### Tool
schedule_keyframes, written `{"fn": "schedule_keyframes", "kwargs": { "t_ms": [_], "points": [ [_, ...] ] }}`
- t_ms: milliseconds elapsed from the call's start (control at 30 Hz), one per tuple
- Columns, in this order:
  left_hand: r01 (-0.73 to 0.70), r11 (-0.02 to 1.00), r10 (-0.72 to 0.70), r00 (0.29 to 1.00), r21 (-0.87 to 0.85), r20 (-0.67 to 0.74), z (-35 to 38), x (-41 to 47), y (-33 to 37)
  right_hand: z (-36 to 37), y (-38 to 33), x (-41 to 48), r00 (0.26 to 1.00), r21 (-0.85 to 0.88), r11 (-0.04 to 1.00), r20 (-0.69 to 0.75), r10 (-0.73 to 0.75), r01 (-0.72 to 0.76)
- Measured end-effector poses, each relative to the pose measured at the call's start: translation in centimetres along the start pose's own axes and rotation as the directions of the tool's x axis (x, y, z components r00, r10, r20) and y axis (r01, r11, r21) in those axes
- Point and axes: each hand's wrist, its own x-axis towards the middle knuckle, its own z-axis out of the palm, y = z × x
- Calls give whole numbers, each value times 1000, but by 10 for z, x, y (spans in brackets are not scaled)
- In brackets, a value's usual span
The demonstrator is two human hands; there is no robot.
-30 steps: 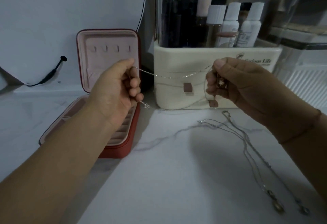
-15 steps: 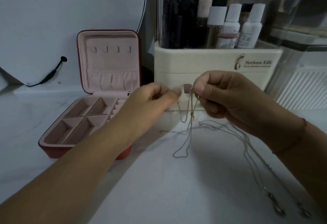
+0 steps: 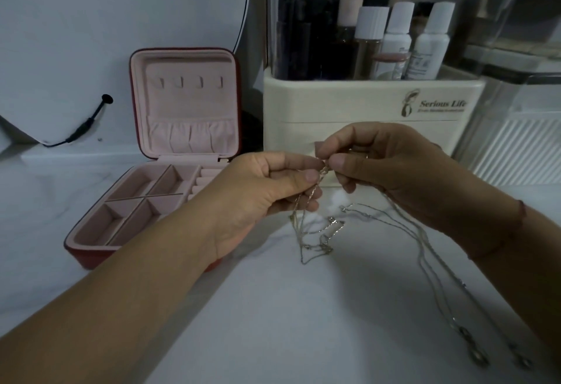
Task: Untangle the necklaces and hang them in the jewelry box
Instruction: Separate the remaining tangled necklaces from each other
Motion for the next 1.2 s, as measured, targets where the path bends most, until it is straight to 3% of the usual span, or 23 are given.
{"fn": "schedule_keyframes", "kwargs": {
  "t_ms": [400, 833, 1200],
  "points": [
    [59, 995, -58, 998, -80, 12, 2, 0, 1, 3, -3, 1, 993, -107, 992, -88, -77, 67],
    [73, 995, -79, 994, -69, -77, 8, 1, 2, 8, -6, -3, 998, -133, 989, 28, -58, 61],
    [91, 995, -91, 996, -44, -12, 7, 3, -2, 10, -4, -2, 998, -51, 998, 38, -42, 44]
  ]
}}
